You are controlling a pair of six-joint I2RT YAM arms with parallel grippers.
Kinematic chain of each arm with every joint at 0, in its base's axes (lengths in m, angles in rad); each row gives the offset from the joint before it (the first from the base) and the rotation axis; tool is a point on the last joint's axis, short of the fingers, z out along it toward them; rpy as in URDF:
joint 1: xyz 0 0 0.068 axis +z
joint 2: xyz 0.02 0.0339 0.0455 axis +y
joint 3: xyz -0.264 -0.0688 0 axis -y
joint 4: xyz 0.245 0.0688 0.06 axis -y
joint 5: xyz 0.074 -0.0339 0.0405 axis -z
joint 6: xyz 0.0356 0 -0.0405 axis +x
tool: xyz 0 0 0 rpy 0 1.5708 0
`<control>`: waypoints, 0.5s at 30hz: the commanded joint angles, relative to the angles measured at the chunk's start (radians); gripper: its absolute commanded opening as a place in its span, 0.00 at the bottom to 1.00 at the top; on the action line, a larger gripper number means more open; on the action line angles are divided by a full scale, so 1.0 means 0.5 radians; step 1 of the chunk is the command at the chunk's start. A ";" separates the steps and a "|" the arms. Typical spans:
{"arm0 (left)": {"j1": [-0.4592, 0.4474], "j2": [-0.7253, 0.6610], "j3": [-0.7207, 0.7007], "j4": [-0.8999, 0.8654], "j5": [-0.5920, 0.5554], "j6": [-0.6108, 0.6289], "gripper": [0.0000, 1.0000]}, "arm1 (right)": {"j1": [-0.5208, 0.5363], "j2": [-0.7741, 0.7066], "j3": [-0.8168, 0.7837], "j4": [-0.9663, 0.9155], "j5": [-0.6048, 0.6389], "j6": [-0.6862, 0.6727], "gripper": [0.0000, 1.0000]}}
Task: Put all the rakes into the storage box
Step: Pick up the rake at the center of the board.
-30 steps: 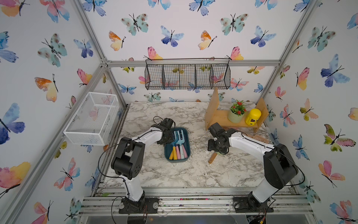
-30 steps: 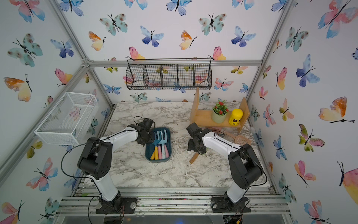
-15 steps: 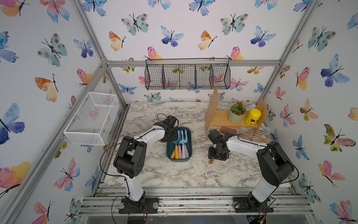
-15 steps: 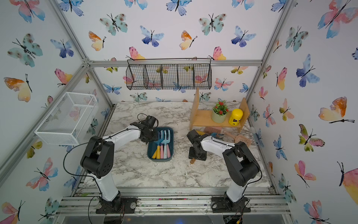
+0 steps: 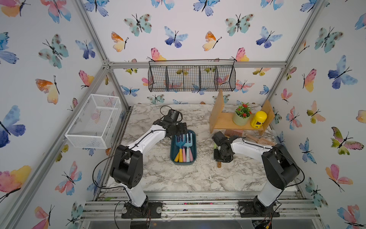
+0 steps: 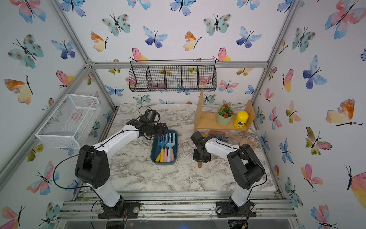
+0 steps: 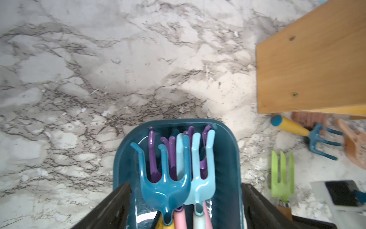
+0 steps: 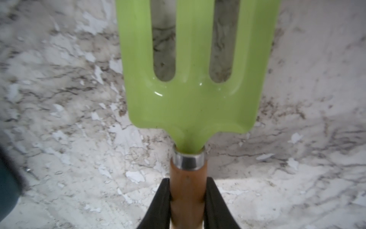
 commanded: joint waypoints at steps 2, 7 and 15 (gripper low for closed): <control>-0.013 -0.076 -0.119 0.189 0.422 0.006 0.91 | 0.000 -0.169 0.097 0.189 -0.209 -0.132 0.15; -0.032 -0.058 -0.151 0.277 0.523 -0.024 0.90 | 0.003 -0.265 0.109 0.384 -0.490 -0.225 0.15; -0.072 -0.041 -0.162 0.383 0.631 -0.059 0.90 | 0.047 -0.252 0.188 0.507 -0.702 -0.309 0.16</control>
